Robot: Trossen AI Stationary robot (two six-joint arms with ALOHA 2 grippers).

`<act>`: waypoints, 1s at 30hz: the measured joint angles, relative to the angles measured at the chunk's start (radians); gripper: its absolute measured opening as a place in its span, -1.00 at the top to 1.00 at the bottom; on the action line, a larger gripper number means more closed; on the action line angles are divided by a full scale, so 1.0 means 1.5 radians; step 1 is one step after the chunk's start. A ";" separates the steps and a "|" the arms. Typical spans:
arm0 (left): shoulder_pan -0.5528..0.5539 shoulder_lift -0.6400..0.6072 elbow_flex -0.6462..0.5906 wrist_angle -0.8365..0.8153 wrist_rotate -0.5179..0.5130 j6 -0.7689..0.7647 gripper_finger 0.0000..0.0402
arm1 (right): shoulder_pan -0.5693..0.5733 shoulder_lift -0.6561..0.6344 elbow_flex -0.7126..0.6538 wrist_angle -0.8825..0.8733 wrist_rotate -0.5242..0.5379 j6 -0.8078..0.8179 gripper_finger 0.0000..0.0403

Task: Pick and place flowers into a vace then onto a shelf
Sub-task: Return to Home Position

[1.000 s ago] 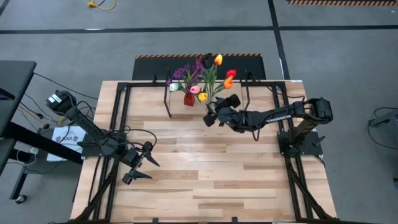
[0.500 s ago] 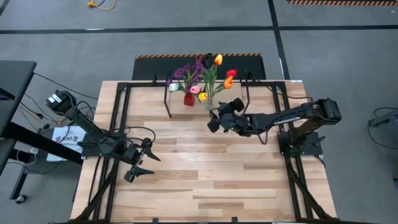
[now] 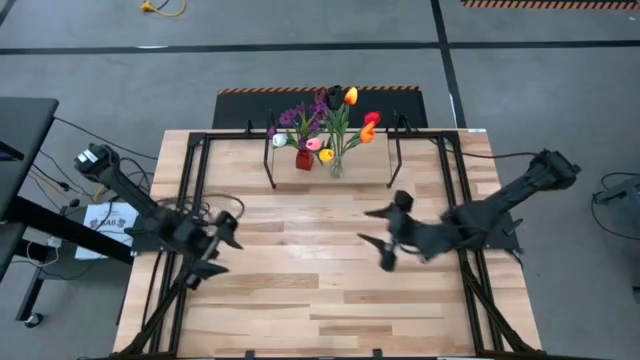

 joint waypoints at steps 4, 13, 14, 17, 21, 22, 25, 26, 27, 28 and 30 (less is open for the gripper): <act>-0.001 -0.119 0.024 -0.081 0.037 0.121 -0.26 | 0.085 -0.070 0.000 -0.026 0.015 -0.019 -0.29; -0.001 -0.456 0.189 -0.821 -0.156 0.054 -0.26 | 0.129 -0.292 -0.026 -0.101 -0.099 -0.012 -0.29; -0.001 -0.477 0.187 -0.840 -0.132 0.055 -0.26 | 0.126 -0.321 -0.043 -0.098 -0.126 -0.018 -0.29; -0.001 -0.531 0.160 -0.837 -0.072 0.060 -0.26 | 0.121 -0.409 -0.101 -0.072 -0.192 -0.027 -0.29; -0.001 -0.577 0.091 -0.824 -0.099 0.058 -0.26 | 0.123 -0.546 -0.202 -0.038 -0.251 -0.045 -0.29; -0.001 -0.581 0.074 -0.807 -0.111 0.055 -0.26 | 0.123 -0.579 -0.225 -0.037 -0.255 -0.048 -0.29; 0.000 -0.577 0.026 -0.775 -0.134 0.047 -0.26 | 0.118 -0.662 -0.283 -0.037 -0.246 -0.059 -0.29; -0.001 -0.576 0.011 -0.755 -0.131 0.046 -0.26 | 0.117 -0.690 -0.302 -0.048 -0.246 -0.065 -0.29; -0.001 -0.576 -0.004 -0.735 -0.128 0.045 -0.26 | 0.115 -0.718 -0.317 -0.059 -0.247 -0.070 -0.29; -0.001 -0.578 -0.020 -0.714 -0.128 0.045 -0.26 | 0.114 -0.745 -0.330 -0.065 -0.247 -0.071 -0.29; -0.001 -0.578 -0.055 -0.678 -0.128 0.044 -0.26 | 0.114 -0.803 -0.354 -0.096 -0.245 -0.071 -0.29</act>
